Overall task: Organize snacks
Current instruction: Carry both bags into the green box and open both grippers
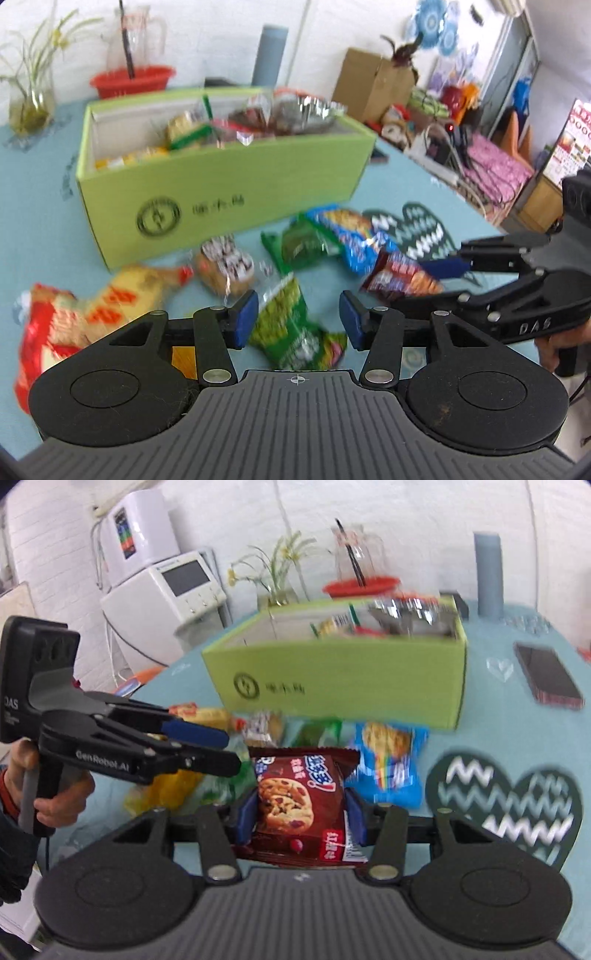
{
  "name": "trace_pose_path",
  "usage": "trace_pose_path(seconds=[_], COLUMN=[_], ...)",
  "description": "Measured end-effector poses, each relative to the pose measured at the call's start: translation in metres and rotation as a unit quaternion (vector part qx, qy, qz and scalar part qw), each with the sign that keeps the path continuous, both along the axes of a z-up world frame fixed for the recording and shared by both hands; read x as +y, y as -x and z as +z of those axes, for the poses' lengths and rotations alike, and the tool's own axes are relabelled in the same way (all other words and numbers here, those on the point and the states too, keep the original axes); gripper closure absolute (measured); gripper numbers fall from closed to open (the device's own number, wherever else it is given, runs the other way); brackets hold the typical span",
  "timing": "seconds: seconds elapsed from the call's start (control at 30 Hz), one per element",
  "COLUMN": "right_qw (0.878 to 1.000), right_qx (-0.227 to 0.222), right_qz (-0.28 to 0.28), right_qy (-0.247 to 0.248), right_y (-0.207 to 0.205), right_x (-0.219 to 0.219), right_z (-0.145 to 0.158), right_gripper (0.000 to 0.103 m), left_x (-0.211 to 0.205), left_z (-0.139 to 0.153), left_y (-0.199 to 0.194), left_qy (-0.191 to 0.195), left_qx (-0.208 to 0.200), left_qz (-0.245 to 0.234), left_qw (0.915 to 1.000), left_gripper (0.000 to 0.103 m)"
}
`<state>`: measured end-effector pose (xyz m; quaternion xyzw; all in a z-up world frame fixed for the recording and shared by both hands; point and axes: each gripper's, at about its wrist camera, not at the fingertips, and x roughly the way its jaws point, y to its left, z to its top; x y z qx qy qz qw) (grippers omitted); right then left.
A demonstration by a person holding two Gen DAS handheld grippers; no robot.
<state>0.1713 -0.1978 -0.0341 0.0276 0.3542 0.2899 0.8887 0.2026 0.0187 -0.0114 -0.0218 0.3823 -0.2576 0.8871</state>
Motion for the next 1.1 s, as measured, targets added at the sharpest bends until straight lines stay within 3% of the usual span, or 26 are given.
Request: trace_pose_path(seconds=[0.1, 0.13, 0.17, 0.2, 0.3, 0.4, 0.47, 0.53, 0.57, 0.6, 0.67, 0.77, 0.9, 1.1], right_qw=[1.0, 1.0, 1.0, 1.0, 0.999, 0.999, 0.999, 0.997, 0.996, 0.995, 0.994, 0.999, 0.998, 0.994], right_qx=[-0.004, -0.01, -0.016, -0.02, -0.024, -0.029, -0.035, -0.047, -0.055, -0.062, -0.065, -0.04, -0.025, -0.092], right_qz=[-0.014, -0.016, -0.018, -0.019, -0.02, -0.022, -0.02, -0.016, -0.012, -0.008, -0.007, -0.002, -0.02, -0.011], right_qy=[-0.002, 0.001, 0.005, 0.007, 0.013, 0.023, 0.034, 0.055, 0.069, 0.082, 0.085, 0.031, -0.048, -0.052], right_y=[0.006, 0.007, 0.006, 0.005, 0.006, 0.009, 0.009, 0.011, 0.013, 0.014, 0.017, 0.017, 0.017, -0.015], right_x=[-0.001, 0.001, 0.003, 0.005, 0.007, 0.01, 0.015, 0.022, 0.025, 0.029, 0.029, 0.014, -0.009, -0.006], right_z=[-0.01, -0.011, -0.013, -0.014, -0.017, -0.02, -0.02, -0.021, -0.022, -0.023, -0.022, -0.016, -0.002, 0.05], right_gripper=[0.05, 0.05, 0.049, 0.047, 0.04, 0.035, 0.032, 0.031, 0.031, 0.032, 0.047, 0.048, 0.048, 0.048], left_x=[-0.004, -0.006, -0.01, -0.015, -0.027, -0.031, -0.033, -0.037, -0.039, -0.041, -0.04, -0.028, -0.009, 0.008], left_z=[-0.009, -0.012, -0.015, -0.016, -0.021, -0.023, -0.024, -0.024, -0.024, -0.024, -0.023, -0.013, 0.008, 0.063], left_y=[0.003, 0.003, 0.004, 0.006, 0.009, 0.004, 0.002, 0.003, 0.005, 0.007, 0.007, 0.011, 0.012, -0.007], left_qy=[-0.008, -0.015, -0.024, -0.04, -0.078, -0.077, -0.076, -0.087, -0.094, -0.099, -0.094, -0.065, 0.005, 0.03], left_qx=[0.011, 0.016, 0.013, 0.002, -0.012, -0.008, -0.01, -0.019, -0.025, -0.031, -0.025, -0.027, -0.015, -0.081], left_qz=[0.009, 0.013, 0.014, 0.011, 0.012, 0.014, 0.013, 0.009, 0.005, 0.0, 0.006, 0.008, 0.0, 0.026], left_qw=[0.9999, 0.9997, 0.9995, 0.9991, 0.9968, 0.9969, 0.997, 0.996, 0.9953, 0.9946, 0.9952, 0.9975, 0.9999, 0.9959], left_gripper=[0.057, 0.044, 0.039, 0.037, 0.042, 0.048, 0.064, 0.067, 0.078, 0.087, 0.096, 0.097, 0.097, 0.096])
